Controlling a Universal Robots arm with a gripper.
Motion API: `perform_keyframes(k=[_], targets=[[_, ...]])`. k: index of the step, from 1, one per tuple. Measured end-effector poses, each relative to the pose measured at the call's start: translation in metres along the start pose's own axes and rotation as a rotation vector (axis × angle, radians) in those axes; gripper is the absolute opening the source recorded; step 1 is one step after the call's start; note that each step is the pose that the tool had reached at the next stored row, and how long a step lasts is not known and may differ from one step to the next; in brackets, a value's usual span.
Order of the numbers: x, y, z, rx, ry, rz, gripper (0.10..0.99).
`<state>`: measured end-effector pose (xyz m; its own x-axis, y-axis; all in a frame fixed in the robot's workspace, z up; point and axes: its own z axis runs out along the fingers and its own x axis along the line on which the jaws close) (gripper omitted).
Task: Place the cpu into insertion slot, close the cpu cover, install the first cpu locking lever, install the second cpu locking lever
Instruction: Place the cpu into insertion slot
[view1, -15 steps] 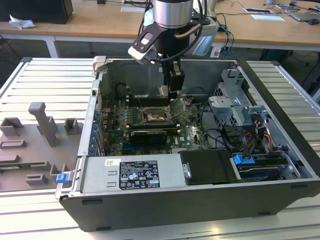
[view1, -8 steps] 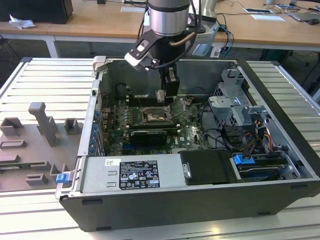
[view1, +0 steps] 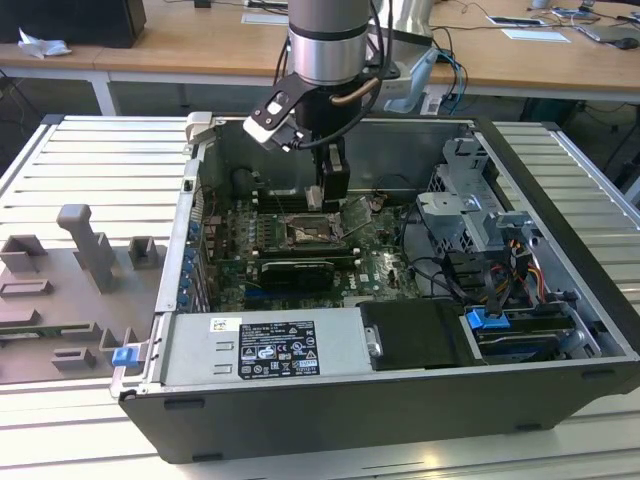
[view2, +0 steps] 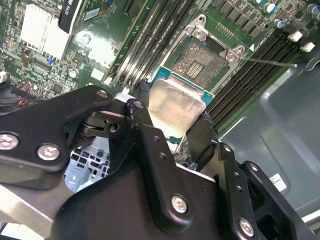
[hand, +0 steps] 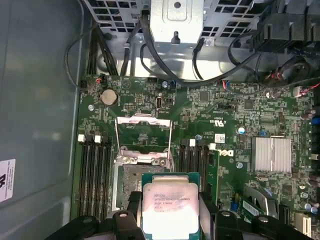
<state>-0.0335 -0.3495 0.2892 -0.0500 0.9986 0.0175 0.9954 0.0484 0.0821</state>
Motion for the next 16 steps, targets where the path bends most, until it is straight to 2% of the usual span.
perform_keyframes(k=[16], targets=[[-0.0001, -0.0004, 0.0044, 0.000, 0.0016, 0.000, 0.541]])
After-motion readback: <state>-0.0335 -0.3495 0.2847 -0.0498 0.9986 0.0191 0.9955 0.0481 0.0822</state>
